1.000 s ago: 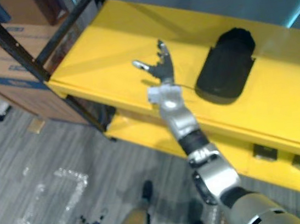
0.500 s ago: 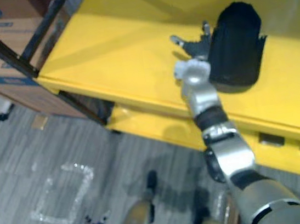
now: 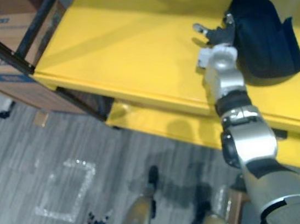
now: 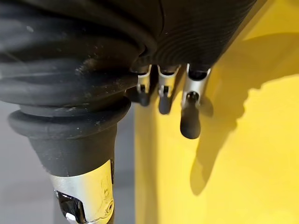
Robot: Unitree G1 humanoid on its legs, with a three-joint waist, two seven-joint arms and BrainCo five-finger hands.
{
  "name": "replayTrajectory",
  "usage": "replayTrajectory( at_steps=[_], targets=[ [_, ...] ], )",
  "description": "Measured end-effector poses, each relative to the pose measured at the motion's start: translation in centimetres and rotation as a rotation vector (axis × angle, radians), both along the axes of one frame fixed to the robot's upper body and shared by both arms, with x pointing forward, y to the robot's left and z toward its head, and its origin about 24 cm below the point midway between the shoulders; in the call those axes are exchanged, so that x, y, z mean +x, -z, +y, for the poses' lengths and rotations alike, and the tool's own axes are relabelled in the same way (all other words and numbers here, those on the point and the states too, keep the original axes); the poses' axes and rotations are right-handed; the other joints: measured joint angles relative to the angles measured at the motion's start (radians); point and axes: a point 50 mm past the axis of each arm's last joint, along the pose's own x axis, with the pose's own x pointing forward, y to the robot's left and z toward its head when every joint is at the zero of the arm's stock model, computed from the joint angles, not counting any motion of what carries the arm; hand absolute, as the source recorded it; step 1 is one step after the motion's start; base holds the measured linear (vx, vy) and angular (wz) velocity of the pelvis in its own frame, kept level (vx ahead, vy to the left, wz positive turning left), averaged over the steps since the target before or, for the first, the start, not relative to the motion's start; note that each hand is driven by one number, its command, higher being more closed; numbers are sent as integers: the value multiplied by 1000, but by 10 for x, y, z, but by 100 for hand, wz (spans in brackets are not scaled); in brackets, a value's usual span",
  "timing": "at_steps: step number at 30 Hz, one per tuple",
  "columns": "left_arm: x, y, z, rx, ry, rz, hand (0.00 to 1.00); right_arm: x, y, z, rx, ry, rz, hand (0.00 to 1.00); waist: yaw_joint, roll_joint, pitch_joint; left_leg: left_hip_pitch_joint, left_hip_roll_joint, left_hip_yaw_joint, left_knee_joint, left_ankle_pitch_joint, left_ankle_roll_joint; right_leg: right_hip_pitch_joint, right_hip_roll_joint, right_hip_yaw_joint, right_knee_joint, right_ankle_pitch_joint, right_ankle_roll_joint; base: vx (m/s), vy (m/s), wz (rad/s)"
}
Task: Walk over and take plastic housings, then place them on the shelf
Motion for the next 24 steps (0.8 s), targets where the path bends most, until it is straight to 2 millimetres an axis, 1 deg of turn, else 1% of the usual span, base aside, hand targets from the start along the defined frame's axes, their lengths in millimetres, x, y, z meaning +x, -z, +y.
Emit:
replayTrajectory(
  at_steps=[2,4,5,7,12,14,18,20,22,24],
  targets=[
    [0,0,-1,-1,8,1,0,0,-3,-6,-17,-22,-21,0,2,6,3,-2,-1,-3,0,0,0,-1,0,-1,1,-1,0,-5,-35,4],
    [4,0,-4,-3,28,-6,0,-1,-11,-11,-71,-81,-62,0,5,22,17,-3,-3,-6,0,2,0,-2,0,-2,6,-1,0,-8,-19,1],
    [5,-1,-5,-4,31,-8,0,-2,-13,-12,-86,-99,-74,0,5,24,20,-3,-4,-7,0,2,0,-3,0,-2,8,-2,0,-19,-42,2],
    [9,-2,-5,-3,35,-19,0,-3,-21,-13,-145,-156,-108,0,4,28,26,-15,-6,-11,0,7,1,-19,-2,-2,21,-5,-1,-4,-40,4],
    [12,-3,-6,-12,48,-32,0,-4,-32,-12,-208,-195,-132,0,9,32,33,-28,-7,-16,1,9,1,-31,-2,-2,25,-9,-4,-2,-15,3],
    [13,-3,-7,-18,59,-33,0,-3,-39,-11,-224,-201,-137,0,14,41,40,-30,-8,-18,1,10,1,-33,-3,-3,28,-10,-5,-8,-12,2],
    [12,-3,-6,-19,61,-27,0,-4,-50,-12,-286,-182,-138,0,32,60,50,-31,-9,-21,1,11,1,-35,-4,-4,34,-16,-5,-12,-23,2],
    [12,-2,-6,-22,60,-22,0,-4,-52,-13,-308,-157,-131,0,36,62,51,-35,-9,-21,1,12,0,-41,-4,-4,38,-18,-4,-12,-18,1],
    [12,-3,-5,-23,64,-23,0,-5,-62,-16,-319,-105,-131,0,39,63,51,-52,-8,-25,1,16,1,-59,-4,-5,45,-21,-6,-12,-39,3],
    [12,-3,-5,-20,67,-23,0,-7,-66,-19,-317,-46,-136,0,42,63,51,-60,-9,-27,1,17,0,-68,-6,-4,53,-24,-8,-2,-30,5]
  ],
)
